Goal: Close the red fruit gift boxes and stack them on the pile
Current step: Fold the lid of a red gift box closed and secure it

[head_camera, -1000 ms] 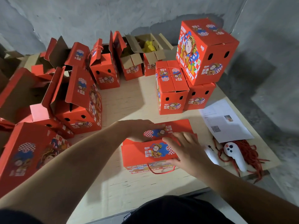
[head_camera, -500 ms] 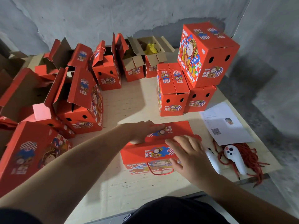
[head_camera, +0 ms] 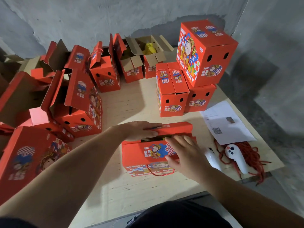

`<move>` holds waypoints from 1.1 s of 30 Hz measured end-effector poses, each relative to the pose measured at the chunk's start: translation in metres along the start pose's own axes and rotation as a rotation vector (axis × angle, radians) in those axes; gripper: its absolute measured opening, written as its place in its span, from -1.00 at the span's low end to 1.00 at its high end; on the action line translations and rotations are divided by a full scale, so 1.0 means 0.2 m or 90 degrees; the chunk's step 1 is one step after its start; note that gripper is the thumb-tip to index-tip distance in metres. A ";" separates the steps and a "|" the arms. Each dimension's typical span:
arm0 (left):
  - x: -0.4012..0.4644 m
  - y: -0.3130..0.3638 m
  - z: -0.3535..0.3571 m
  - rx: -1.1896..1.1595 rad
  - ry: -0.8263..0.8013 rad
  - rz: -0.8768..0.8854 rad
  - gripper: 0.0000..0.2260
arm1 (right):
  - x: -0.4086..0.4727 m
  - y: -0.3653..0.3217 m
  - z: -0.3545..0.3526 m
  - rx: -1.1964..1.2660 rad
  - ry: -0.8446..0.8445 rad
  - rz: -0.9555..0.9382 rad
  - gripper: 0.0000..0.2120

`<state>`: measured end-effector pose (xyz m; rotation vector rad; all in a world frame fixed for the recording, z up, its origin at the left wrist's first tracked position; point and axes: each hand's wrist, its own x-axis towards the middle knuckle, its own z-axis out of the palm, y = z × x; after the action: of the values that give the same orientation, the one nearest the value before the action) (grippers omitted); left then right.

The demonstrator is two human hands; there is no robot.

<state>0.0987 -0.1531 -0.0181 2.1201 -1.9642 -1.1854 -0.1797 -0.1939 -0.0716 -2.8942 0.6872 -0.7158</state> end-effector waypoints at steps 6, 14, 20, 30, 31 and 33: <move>0.00 0.02 0.11 0.213 0.087 0.026 -0.42 | -0.05 0.02 0.08 0.048 -0.044 0.003 -0.50; 0.00 0.03 0.15 0.294 0.128 0.015 -0.41 | -0.12 0.10 0.05 0.083 0.025 -0.123 -0.75; 0.00 0.04 0.20 0.294 0.186 0.000 -0.34 | 0.06 0.11 -0.05 0.054 -0.017 -0.027 -0.59; 0.01 0.02 0.22 0.369 0.229 0.014 -0.33 | 0.31 0.26 -0.07 -0.161 -0.311 0.116 -0.28; 0.01 0.02 0.23 0.367 0.238 0.008 -0.32 | 0.32 0.26 -0.06 -0.166 -0.322 0.110 -0.29; 0.01 0.03 0.25 0.335 0.252 -0.013 -0.28 | 0.30 0.25 -0.04 -0.127 -0.351 0.125 -0.29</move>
<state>0.0668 -0.1325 -0.0503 2.3485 -2.2193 -0.2096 -0.1564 -0.2651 -0.0477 -2.9177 0.9782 0.1840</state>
